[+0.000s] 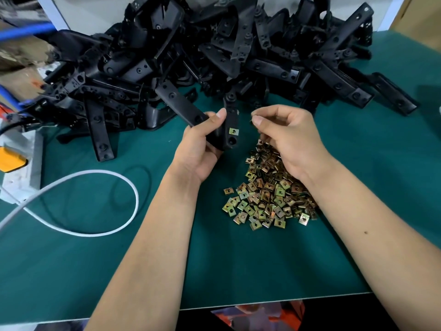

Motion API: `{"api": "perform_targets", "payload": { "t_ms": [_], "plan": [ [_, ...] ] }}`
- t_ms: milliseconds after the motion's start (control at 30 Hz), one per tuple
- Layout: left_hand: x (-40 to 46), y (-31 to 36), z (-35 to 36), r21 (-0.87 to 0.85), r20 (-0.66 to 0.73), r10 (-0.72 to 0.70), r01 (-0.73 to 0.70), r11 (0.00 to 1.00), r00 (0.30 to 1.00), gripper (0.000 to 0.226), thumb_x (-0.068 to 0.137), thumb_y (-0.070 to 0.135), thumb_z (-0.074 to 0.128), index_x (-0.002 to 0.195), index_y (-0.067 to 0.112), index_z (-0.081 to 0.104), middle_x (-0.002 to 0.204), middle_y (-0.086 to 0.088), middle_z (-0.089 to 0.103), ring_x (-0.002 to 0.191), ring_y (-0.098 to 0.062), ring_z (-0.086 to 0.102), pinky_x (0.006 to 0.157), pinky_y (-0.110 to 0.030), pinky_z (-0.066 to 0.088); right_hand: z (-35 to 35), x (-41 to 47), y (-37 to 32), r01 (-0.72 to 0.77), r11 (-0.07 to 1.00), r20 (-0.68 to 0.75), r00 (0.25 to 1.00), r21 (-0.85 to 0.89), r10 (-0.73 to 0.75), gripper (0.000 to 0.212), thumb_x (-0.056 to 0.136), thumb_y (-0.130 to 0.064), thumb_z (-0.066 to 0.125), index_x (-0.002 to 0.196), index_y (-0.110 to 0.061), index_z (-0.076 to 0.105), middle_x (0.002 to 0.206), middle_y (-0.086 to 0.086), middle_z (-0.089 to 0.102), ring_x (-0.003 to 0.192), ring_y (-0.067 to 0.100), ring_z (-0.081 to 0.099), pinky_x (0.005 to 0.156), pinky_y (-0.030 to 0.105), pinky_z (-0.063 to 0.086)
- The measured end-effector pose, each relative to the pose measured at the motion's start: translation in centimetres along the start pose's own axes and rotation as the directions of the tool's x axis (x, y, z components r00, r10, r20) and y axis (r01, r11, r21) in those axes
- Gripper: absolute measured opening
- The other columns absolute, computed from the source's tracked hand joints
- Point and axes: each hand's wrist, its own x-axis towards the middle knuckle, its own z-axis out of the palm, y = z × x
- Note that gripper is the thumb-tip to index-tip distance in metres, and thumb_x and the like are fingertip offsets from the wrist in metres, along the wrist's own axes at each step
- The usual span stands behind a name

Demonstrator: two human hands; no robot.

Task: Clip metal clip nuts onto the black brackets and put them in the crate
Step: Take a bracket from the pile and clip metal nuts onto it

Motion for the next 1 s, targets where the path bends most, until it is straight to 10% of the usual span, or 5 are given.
{"api": "perform_targets", "payload": {
  "t_ms": [1000],
  "plan": [
    [-0.61, -0.30, 0.70, 0.058, 0.153, -0.180, 0.173, 0.983, 0.972, 0.025, 0.081, 0.013, 0.074, 0.075, 0.019, 0.051, 0.084, 0.001, 0.071, 0.080, -0.015, 0.072, 0.072, -0.030, 0.059, 0.11, -0.45, -0.73, -0.105, 0.967, 0.137, 0.988, 0.233, 0.074, 0.025, 0.089, 0.006, 0.072, 0.099, -0.012, 0.058, 0.075, 0.002, 0.061, 0.070, 0.014, 0.055, 0.067, 0.024, 0.047]
  ]
}}
